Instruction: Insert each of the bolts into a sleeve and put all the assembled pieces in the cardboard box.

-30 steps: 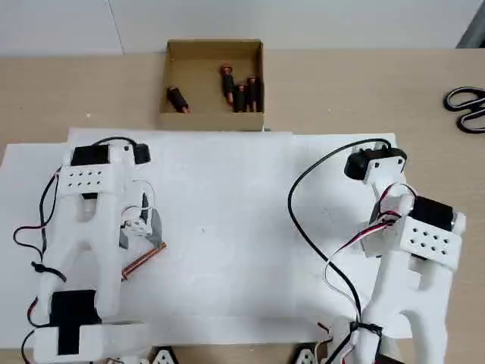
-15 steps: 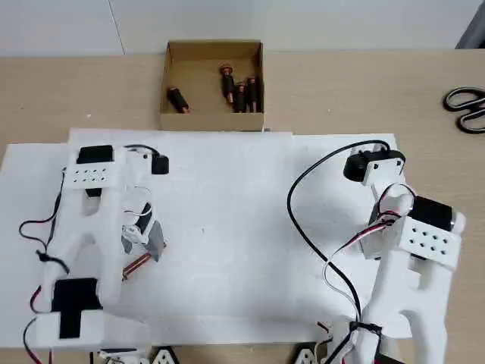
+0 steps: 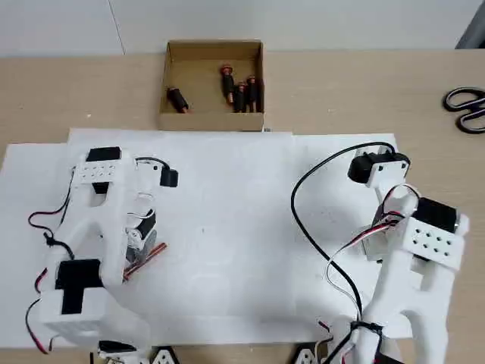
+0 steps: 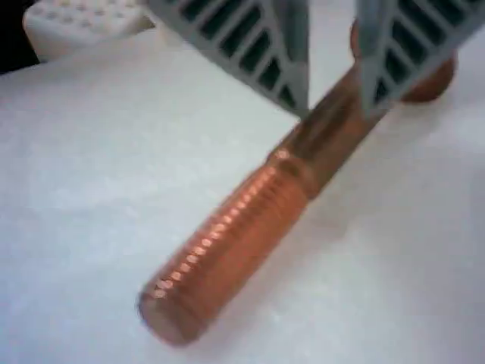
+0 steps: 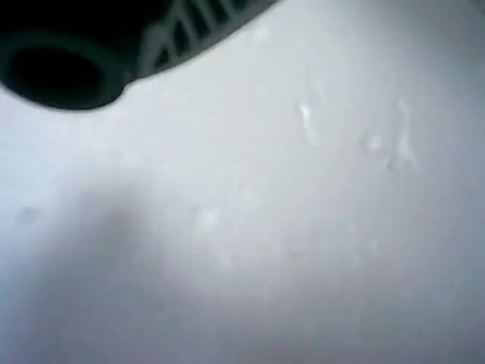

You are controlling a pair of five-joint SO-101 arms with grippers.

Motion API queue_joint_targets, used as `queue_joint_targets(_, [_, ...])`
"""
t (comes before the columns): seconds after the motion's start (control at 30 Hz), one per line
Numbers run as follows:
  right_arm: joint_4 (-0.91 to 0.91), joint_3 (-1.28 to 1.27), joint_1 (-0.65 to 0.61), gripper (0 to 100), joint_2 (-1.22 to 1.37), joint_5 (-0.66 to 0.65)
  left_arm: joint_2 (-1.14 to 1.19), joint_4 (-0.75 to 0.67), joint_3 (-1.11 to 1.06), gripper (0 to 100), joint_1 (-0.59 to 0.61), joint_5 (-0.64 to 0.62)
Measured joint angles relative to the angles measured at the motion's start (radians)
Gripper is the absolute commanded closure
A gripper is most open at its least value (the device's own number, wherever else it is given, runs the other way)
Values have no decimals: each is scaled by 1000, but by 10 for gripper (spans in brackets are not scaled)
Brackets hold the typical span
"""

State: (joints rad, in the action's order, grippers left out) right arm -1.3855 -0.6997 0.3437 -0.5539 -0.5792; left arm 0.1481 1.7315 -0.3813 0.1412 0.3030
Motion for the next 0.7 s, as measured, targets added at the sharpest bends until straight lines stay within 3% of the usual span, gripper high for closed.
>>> queue_joint_targets(0.3, [0, 0, 0, 995, 0, 0, 9, 0, 0, 961, 0, 0])
queue_joint_targets(0.5, [0, 0, 0, 995, 0, 0, 17, -6, 0, 878, 5, 0])
queue_joint_targets(0.7, [0, 0, 0, 995, 0, 0, 26, -9, -2, 874, 5, 0])
